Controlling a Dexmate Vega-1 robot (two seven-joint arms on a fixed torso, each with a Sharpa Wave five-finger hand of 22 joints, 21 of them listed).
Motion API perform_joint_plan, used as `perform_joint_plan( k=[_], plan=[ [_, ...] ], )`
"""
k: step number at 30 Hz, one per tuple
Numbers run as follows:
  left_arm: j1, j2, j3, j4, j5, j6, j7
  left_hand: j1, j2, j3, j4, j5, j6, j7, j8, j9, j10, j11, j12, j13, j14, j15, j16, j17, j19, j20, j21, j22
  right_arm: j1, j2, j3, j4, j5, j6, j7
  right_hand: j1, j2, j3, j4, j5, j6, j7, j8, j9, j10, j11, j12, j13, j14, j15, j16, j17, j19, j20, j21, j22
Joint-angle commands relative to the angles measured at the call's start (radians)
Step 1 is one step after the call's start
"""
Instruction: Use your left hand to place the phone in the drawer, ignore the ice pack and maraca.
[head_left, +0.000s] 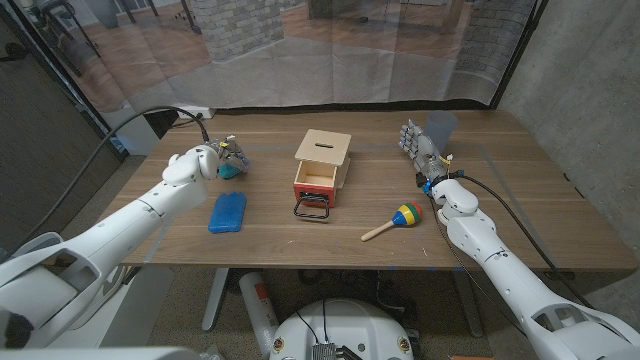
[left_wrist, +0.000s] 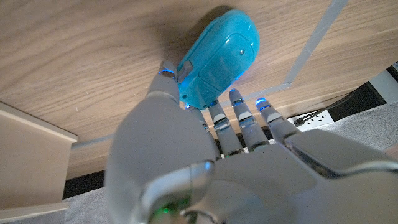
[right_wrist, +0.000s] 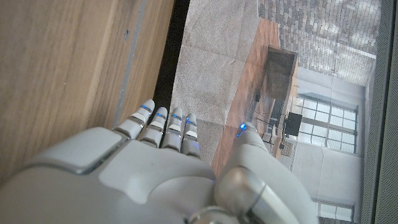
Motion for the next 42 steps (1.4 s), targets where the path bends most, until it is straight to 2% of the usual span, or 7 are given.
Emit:
perform_joint_plan(
  k=[1,17,32,35,42],
  plan=[
    [0.008,0.005,-0.025,-0.026,-0.032,-0.011,0.029,0.009,0.016,0.006,0.005,-0.007,0.010,0.009,-0.007,0.001,0.097,-0.081,-0.004,0.005,0.002,-0.152,-0.005,0.002,0.002,0.008,-0.003,0.001,0.008,0.004,0.000,0.007,0.000,0.002,-0.001,-0.002,-0.002,0.001,-0.005,0.000,0.000,0.002,0.000,0.003,0.002,0.000,0.003,0.003,0.000,-0.001,0.002,0.006,-0.001,-0.001,-0.001,0.003],
    [0.016,0.001,-0.051,-0.043,-0.074,-0.032,0.045,0.017,0.022,0.011,0.006,-0.026,0.021,0.012,-0.015,0.002,0.110,-0.080,-0.011,0.006,0.010,-0.151,-0.007,0.002,0.007,0.011,-0.004,0.001,0.010,0.008,0.004,0.020,0.003,0.012,0.005,-0.002,-0.001,0.001,-0.006,0.000,0.000,0.004,-0.001,0.003,0.002,0.003,0.003,0.003,0.000,-0.001,0.002,0.006,0.000,-0.001,-0.001,0.003],
    [0.033,0.005,-0.066,-0.078,-0.081,-0.039,0.073,0.022,0.024,0.013,0.006,-0.038,0.028,0.013,-0.020,0.002,0.116,-0.081,-0.015,0.007,0.012,-0.151,-0.009,0.002,0.009,0.013,-0.005,0.001,0.009,0.008,0.007,0.020,0.005,0.015,0.006,-0.002,0.000,0.001,-0.006,0.000,0.001,0.005,0.000,0.003,0.001,-0.005,0.003,0.003,0.000,-0.001,0.002,0.006,-0.001,0.000,-0.001,0.003],
    [0.037,0.007,-0.072,-0.087,-0.088,-0.045,0.072,0.023,0.024,0.014,0.006,-0.040,0.029,0.013,-0.021,0.002,0.116,-0.081,-0.016,0.007,0.012,-0.151,-0.009,0.002,0.009,0.014,-0.005,0.001,0.009,0.009,0.008,0.022,0.006,0.018,0.006,-0.002,-0.001,0.000,-0.007,0.000,0.001,0.006,0.000,0.003,0.004,0.004,0.004,0.003,0.001,-0.001,0.002,0.006,0.000,-0.002,0.000,0.003],
    [0.055,0.007,-0.098,-0.108,-0.115,-0.058,0.087,0.024,0.026,0.015,0.007,-0.045,0.027,0.012,-0.026,0.002,0.114,-0.081,-0.019,0.007,0.010,-0.151,-0.011,0.002,0.010,0.026,-0.005,0.001,0.009,0.009,0.008,0.023,0.007,0.019,0.008,-0.002,0.000,0.000,-0.007,0.000,0.002,0.006,0.000,0.003,0.005,0.002,0.005,0.003,0.001,-0.002,0.002,0.006,-0.001,-0.002,0.000,0.003]
  ],
)
